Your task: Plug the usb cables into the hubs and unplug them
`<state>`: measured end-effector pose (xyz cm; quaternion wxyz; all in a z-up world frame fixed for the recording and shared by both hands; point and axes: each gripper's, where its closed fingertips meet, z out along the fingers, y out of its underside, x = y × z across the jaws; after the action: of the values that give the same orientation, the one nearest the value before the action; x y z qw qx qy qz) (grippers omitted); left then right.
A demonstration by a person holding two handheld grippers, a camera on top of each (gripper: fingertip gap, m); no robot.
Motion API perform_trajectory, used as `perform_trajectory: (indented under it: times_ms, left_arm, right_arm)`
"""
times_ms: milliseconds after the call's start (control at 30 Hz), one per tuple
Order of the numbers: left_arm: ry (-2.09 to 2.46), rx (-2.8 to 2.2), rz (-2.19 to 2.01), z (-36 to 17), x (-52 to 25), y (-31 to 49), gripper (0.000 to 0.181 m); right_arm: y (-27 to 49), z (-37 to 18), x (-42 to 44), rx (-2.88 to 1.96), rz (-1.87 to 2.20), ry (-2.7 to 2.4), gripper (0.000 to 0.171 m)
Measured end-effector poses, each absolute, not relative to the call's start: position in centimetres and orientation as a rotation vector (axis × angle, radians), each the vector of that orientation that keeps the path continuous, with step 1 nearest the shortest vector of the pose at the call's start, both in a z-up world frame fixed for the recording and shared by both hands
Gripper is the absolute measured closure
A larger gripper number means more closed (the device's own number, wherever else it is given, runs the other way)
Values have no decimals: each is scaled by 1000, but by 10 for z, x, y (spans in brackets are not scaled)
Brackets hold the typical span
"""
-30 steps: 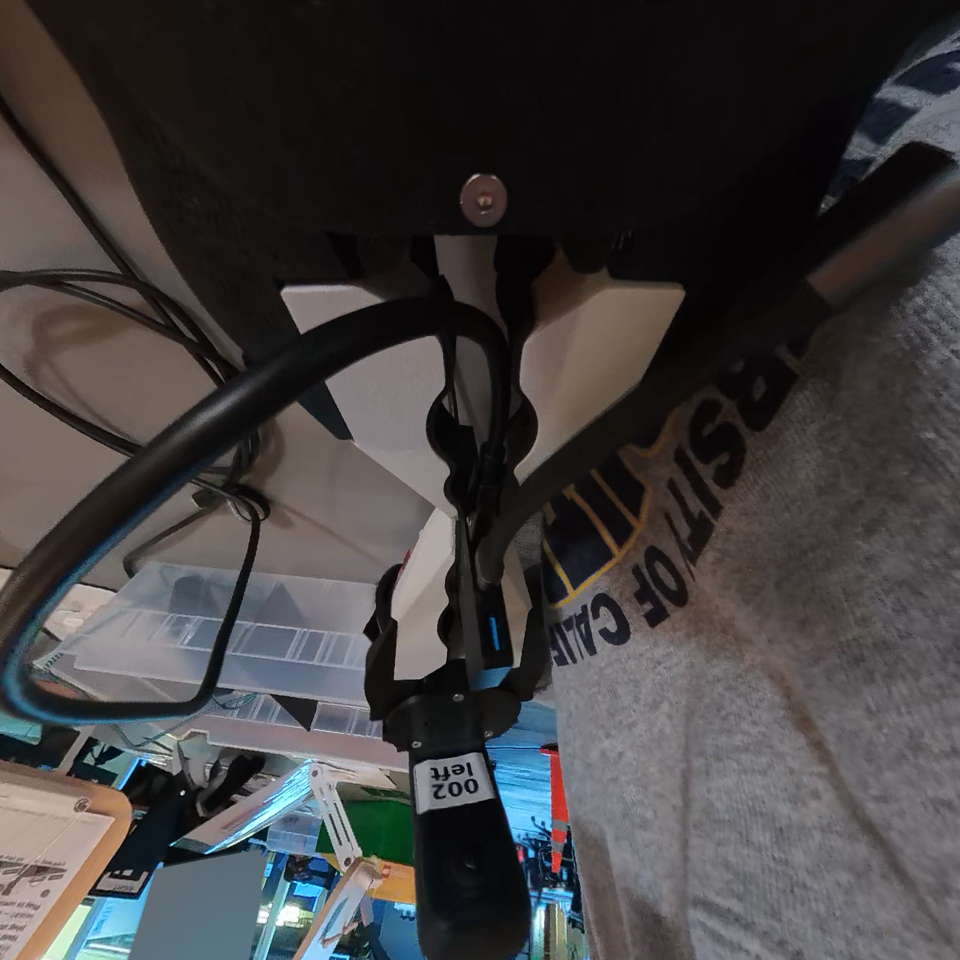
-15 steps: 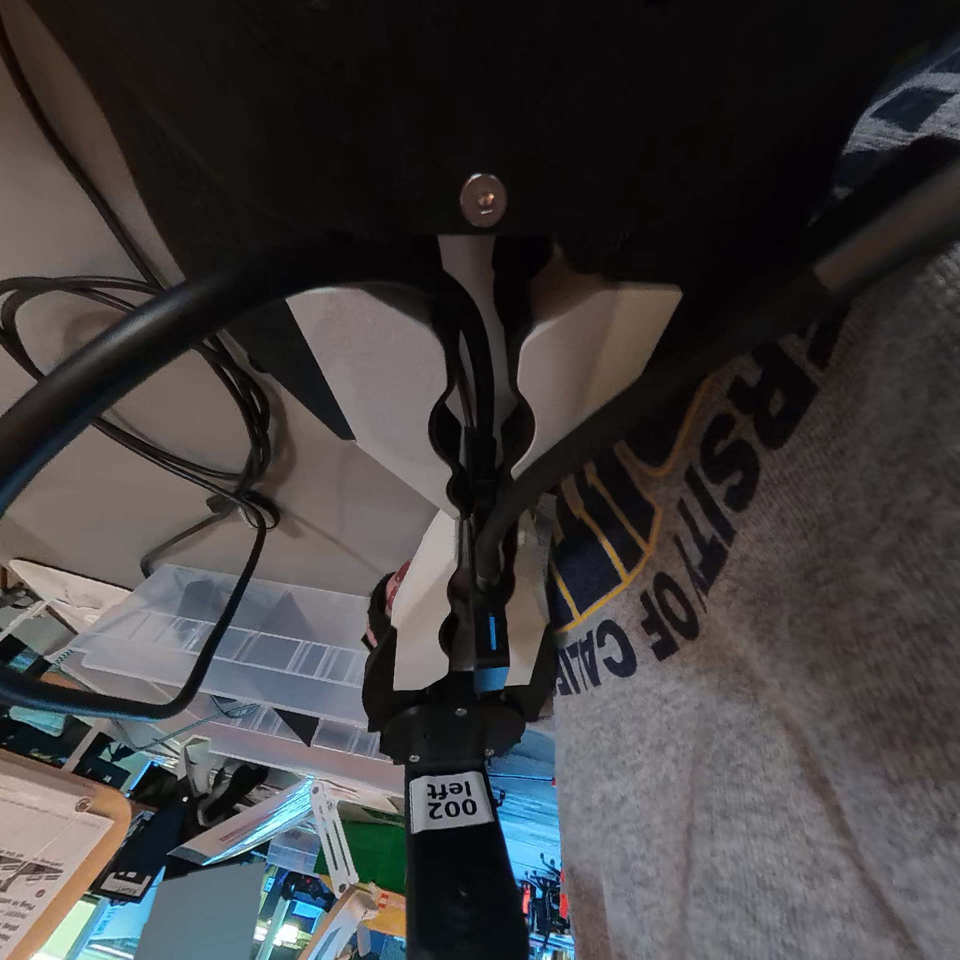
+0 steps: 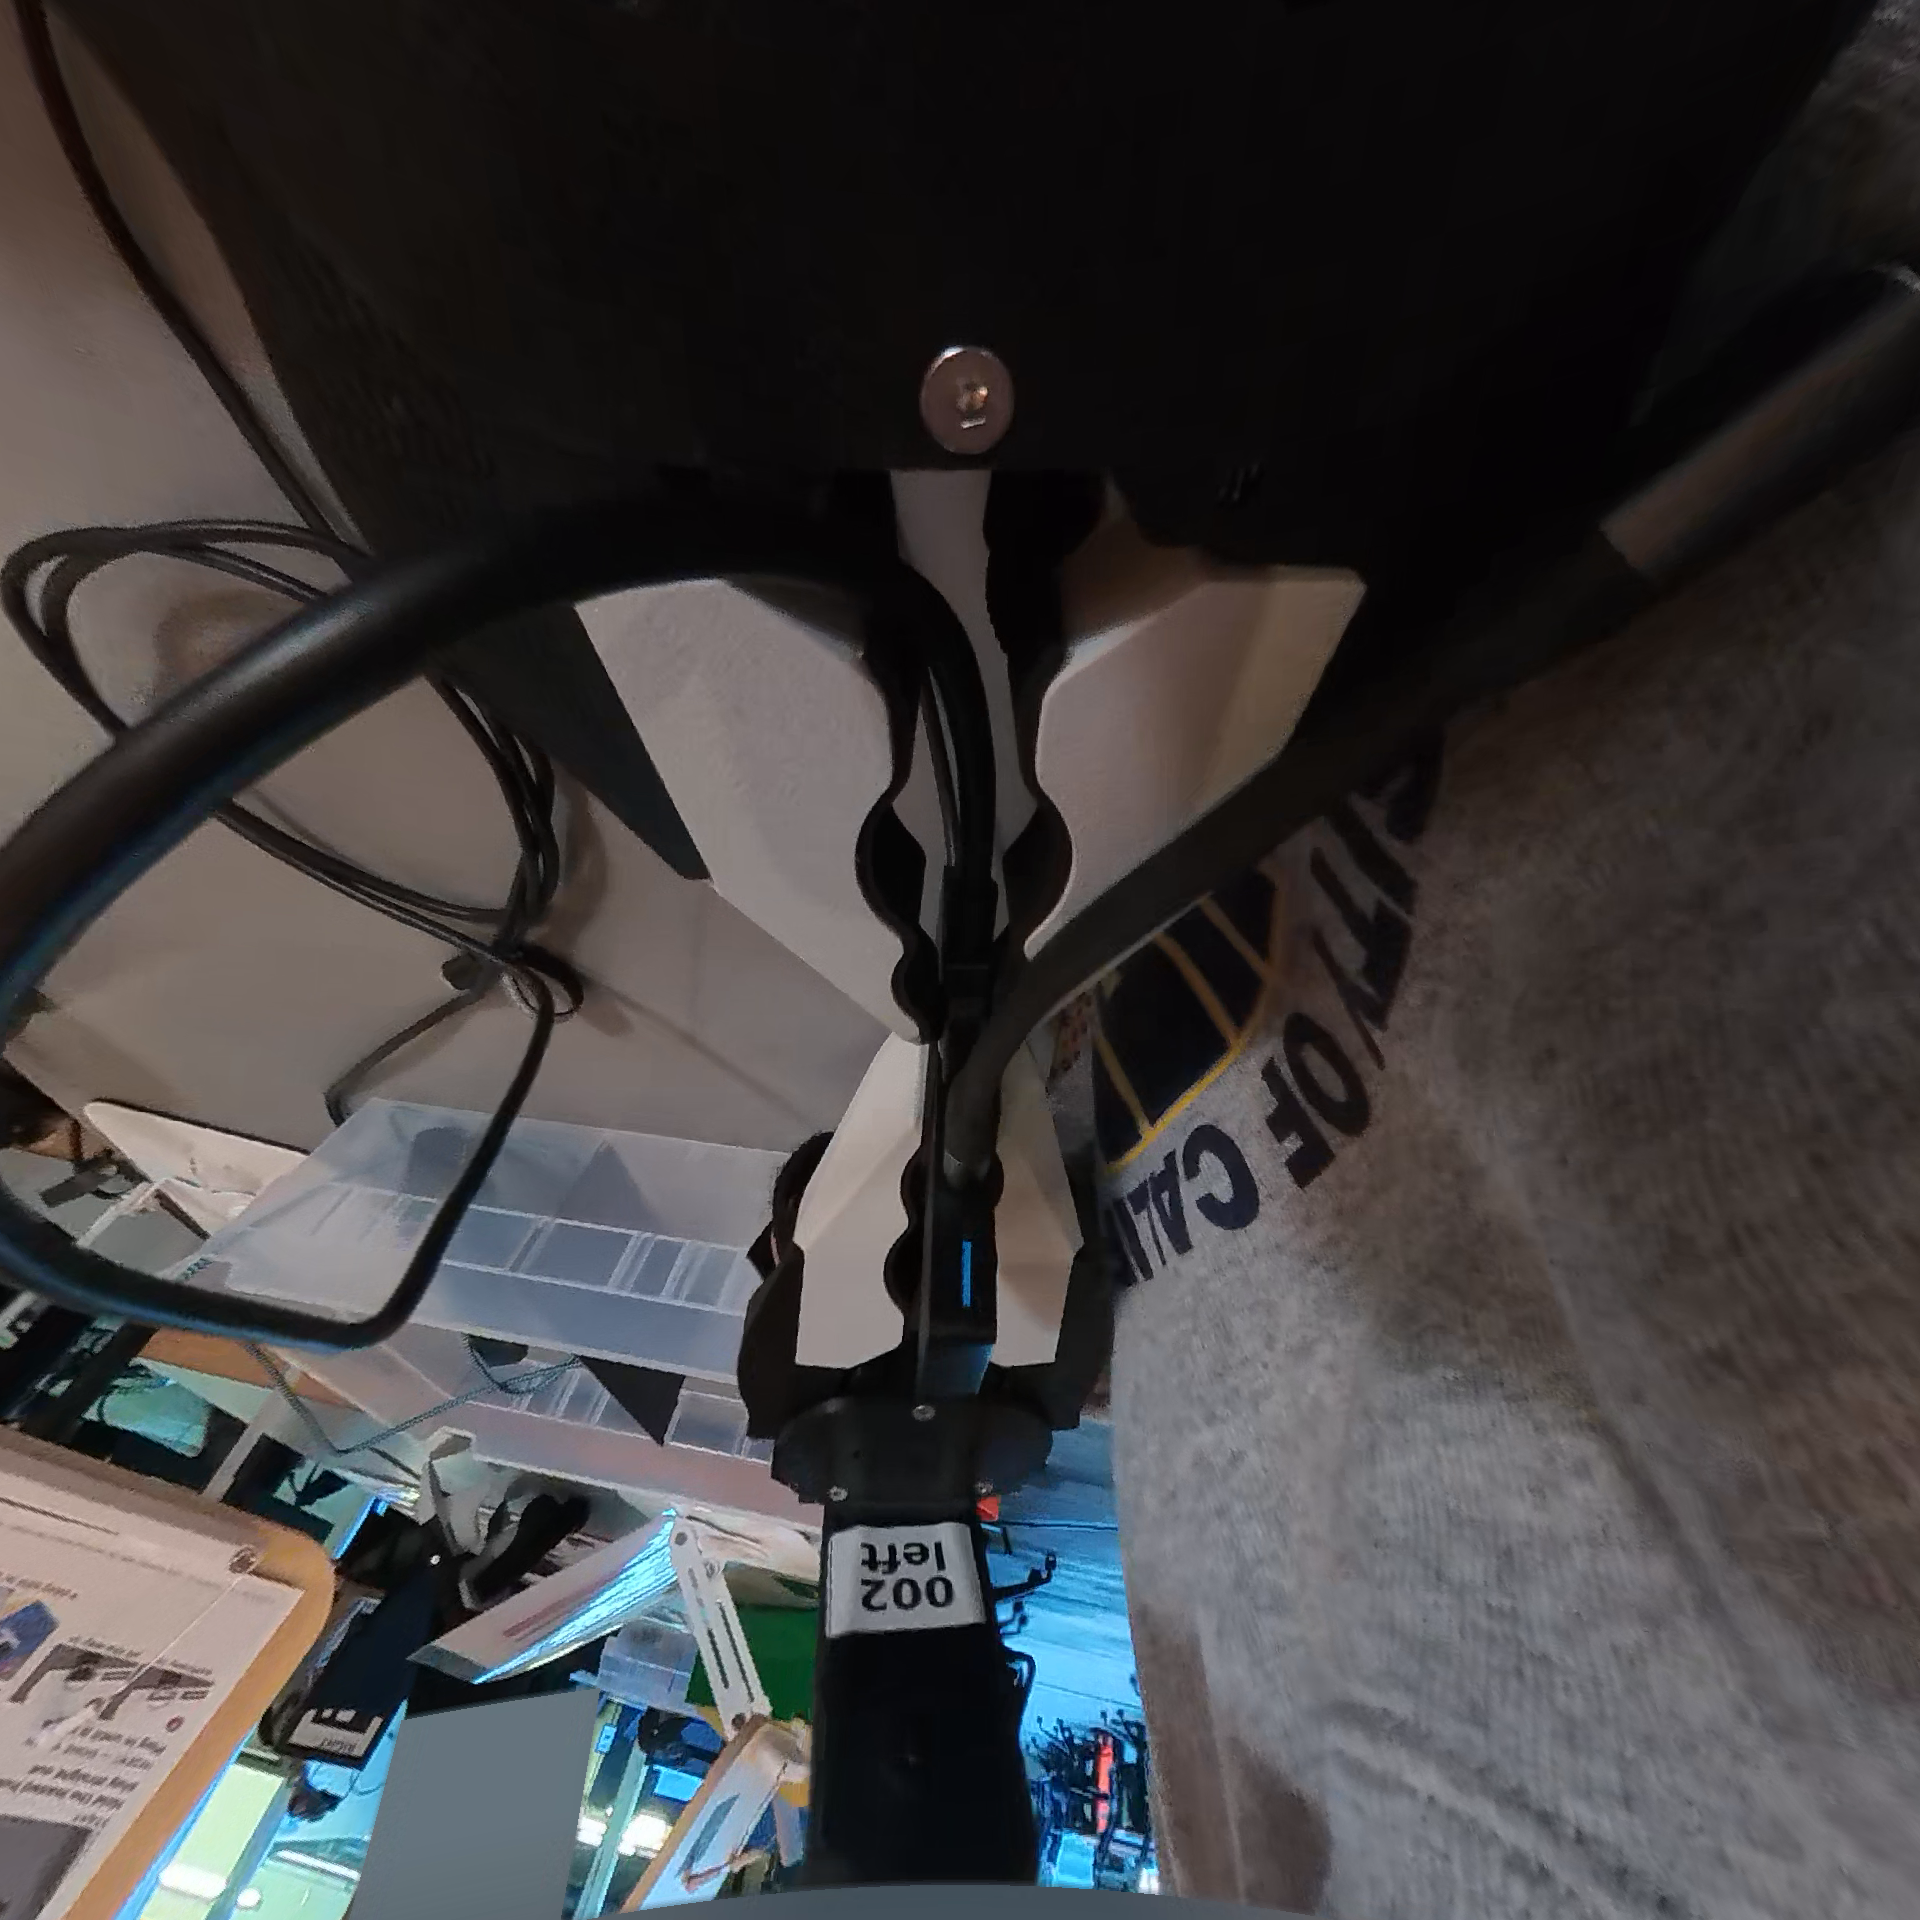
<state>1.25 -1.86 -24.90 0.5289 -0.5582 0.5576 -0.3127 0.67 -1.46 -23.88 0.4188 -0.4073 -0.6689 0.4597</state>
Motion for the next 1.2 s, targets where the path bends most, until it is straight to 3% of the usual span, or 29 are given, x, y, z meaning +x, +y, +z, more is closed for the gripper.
perform_trajectory:
  times_ms: [1200]
  left_arm:
    - [1332, -1375, -856, -244, 15, -27, 172]
  right_arm:
    - [-18, -239, 16, -1005, 1083, -1746, 164]
